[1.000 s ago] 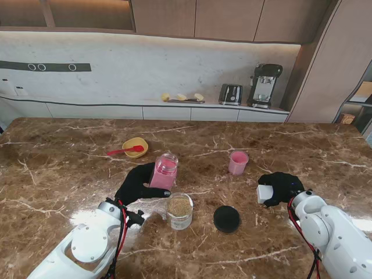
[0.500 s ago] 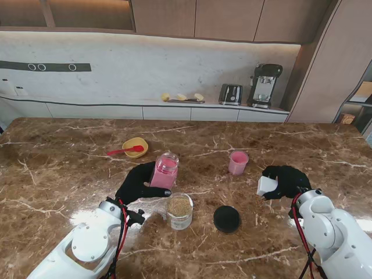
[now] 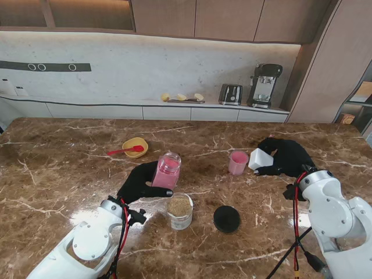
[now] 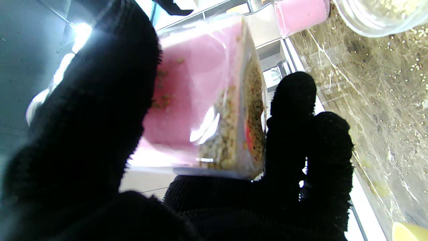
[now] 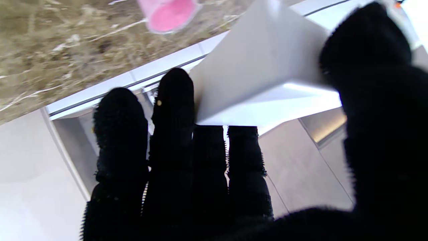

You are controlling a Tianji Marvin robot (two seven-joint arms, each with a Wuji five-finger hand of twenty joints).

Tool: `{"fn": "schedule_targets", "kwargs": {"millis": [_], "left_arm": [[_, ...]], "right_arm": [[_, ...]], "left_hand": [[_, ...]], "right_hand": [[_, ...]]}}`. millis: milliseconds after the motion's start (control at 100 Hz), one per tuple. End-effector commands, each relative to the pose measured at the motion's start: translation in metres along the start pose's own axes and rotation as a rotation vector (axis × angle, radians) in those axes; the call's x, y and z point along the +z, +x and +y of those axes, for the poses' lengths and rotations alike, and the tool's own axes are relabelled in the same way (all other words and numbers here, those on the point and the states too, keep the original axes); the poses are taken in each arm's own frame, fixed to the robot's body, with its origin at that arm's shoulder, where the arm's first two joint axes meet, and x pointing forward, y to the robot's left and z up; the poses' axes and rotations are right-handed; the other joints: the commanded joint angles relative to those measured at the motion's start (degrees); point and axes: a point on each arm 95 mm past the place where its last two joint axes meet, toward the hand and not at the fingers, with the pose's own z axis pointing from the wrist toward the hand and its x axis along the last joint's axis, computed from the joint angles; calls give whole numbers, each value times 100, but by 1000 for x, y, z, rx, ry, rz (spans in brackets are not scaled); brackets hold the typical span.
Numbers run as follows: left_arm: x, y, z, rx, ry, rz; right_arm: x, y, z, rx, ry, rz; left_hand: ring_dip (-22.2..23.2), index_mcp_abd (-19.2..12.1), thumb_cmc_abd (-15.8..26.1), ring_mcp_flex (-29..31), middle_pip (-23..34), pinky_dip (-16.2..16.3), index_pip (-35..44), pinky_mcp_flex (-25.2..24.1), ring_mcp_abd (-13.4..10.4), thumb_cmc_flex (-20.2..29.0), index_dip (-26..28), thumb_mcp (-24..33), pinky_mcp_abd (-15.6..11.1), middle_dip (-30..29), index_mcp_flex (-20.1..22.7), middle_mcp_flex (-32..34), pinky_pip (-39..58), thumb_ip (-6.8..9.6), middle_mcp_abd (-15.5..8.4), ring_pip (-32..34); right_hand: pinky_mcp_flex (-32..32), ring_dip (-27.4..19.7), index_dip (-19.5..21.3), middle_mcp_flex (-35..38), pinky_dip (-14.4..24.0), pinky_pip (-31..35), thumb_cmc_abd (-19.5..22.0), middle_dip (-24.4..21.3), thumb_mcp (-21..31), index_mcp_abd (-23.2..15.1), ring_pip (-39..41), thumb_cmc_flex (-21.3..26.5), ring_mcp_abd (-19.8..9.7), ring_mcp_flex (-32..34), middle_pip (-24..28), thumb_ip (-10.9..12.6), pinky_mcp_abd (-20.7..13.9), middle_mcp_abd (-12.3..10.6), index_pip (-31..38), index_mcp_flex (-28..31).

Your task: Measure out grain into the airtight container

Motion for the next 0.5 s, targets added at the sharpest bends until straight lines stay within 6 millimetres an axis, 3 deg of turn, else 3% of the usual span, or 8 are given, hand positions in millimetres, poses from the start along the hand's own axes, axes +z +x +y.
{"fn": "schedule_targets", "kwargs": {"millis": [0, 490], "left_arm": [[0, 0, 3, -5, -6, 4], [9, 8, 13, -8, -54, 25]], "right_arm": [[4, 16, 8, 10, 5, 34], [29, 98, 15, 160, 93, 238]], "left_hand": [[46, -1350, 1793, 80, 555, 191, 1437, -102, -323, 1071, 134, 1063, -205, 238, 1061, 542, 182, 196, -424, 192], [46, -1335, 1793, 78, 555, 189, 1443, -109, -294, 1078, 138, 1057, -207, 238, 1065, 541, 177, 196, -412, 185]], "right_hand": [[110, 99, 155, 699, -30, 242, 773, 426, 762, -691, 32, 968, -149, 255, 599, 149, -4, -247, 1169, 629], [34, 99, 119, 662, -46, 195, 906, 440, 705, -604, -60, 1004, -75, 189, 499, 199, 19, -190, 1151, 591]]}}
